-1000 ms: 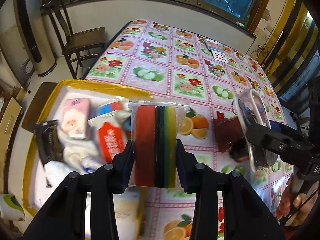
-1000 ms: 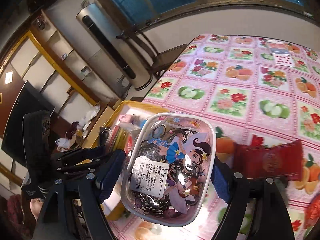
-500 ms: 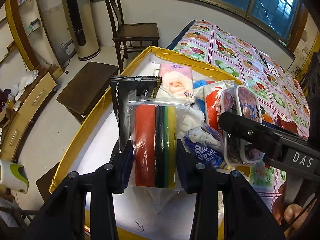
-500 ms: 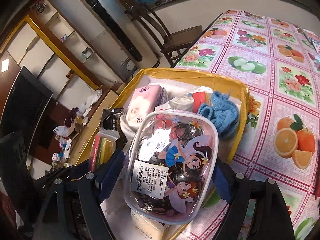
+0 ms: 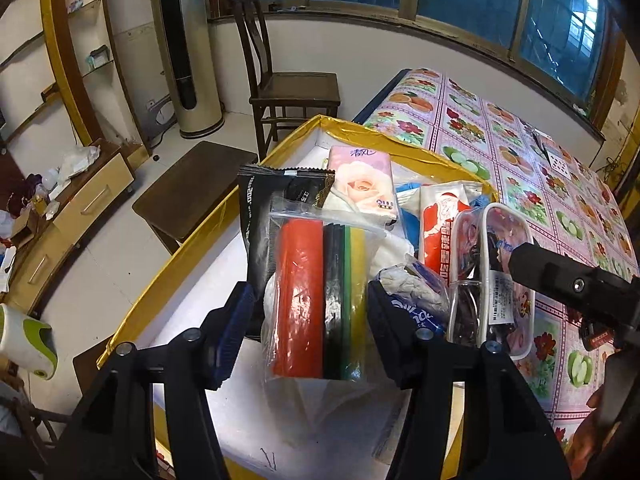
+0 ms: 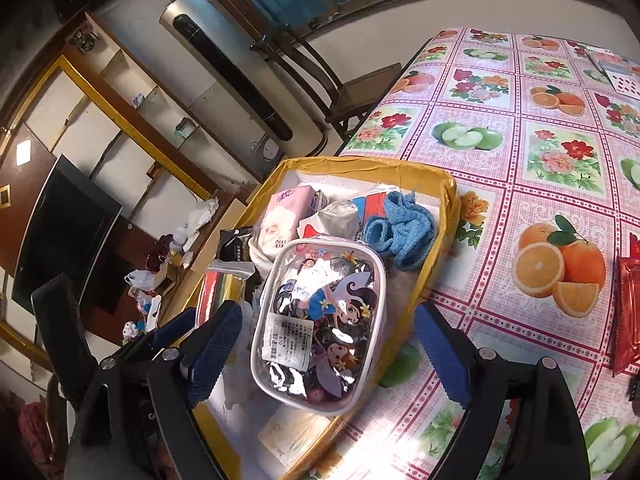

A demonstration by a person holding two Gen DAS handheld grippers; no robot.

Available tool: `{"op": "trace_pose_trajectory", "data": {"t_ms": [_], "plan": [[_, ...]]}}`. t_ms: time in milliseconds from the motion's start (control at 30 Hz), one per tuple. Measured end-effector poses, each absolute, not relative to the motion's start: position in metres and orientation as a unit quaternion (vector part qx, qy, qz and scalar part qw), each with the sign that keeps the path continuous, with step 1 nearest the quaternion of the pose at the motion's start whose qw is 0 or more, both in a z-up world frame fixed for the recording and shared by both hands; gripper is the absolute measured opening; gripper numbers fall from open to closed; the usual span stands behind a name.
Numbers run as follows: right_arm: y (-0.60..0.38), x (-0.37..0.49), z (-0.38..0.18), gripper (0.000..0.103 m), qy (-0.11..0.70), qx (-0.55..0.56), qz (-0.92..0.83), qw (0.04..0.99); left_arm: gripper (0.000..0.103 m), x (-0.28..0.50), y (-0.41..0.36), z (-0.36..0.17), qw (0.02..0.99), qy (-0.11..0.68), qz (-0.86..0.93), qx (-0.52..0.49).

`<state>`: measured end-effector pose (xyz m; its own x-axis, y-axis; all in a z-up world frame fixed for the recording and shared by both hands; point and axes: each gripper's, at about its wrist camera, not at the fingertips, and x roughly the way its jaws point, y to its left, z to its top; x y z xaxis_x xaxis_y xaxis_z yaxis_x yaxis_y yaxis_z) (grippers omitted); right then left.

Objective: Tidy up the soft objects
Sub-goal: 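Lower both items into the yellow-rimmed box and open both tools, then withdraw both open tools from the box back over the table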

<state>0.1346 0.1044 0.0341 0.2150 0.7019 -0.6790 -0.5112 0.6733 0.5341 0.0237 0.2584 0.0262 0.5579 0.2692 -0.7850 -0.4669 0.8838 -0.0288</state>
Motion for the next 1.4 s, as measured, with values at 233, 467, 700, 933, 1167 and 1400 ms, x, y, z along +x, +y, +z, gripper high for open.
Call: {"op": "trace_pose_trajectory", "data": {"t_ms": [233,467,700,933,1167,1400], "plan": [[0.047,0.084,0.063,0.092,0.424,0.088,0.414,0.801,0.064,0.005,0.222,0.045,0.9,0.377,0.197,-0.095],[-0.028,0.052,0.061,0.093,0.407,0.088,0.386,0.823,0.065,0.008,0.163,0.05,0.916,0.366,0.15,-0.069],[-0.108,0.035,0.056,0.093,0.397,0.107,0.336,0.847,0.065,0.017,0.109,0.049,0.921,0.368,0.12,-0.04],[-0.174,0.031,0.053,0.093,0.393,0.13,0.289,0.863,0.071,0.023,0.068,0.044,0.922,0.375,0.095,-0.016],[-0.23,0.03,0.049,0.094,0.384,0.155,0.244,0.877,0.071,0.033,0.044,0.034,0.916,0.393,0.081,-0.001],[-0.282,0.033,0.04,0.095,0.387,0.157,0.19,0.888,0.071,0.045,0.035,0.028,0.906,0.42,0.057,-0.025]]}}
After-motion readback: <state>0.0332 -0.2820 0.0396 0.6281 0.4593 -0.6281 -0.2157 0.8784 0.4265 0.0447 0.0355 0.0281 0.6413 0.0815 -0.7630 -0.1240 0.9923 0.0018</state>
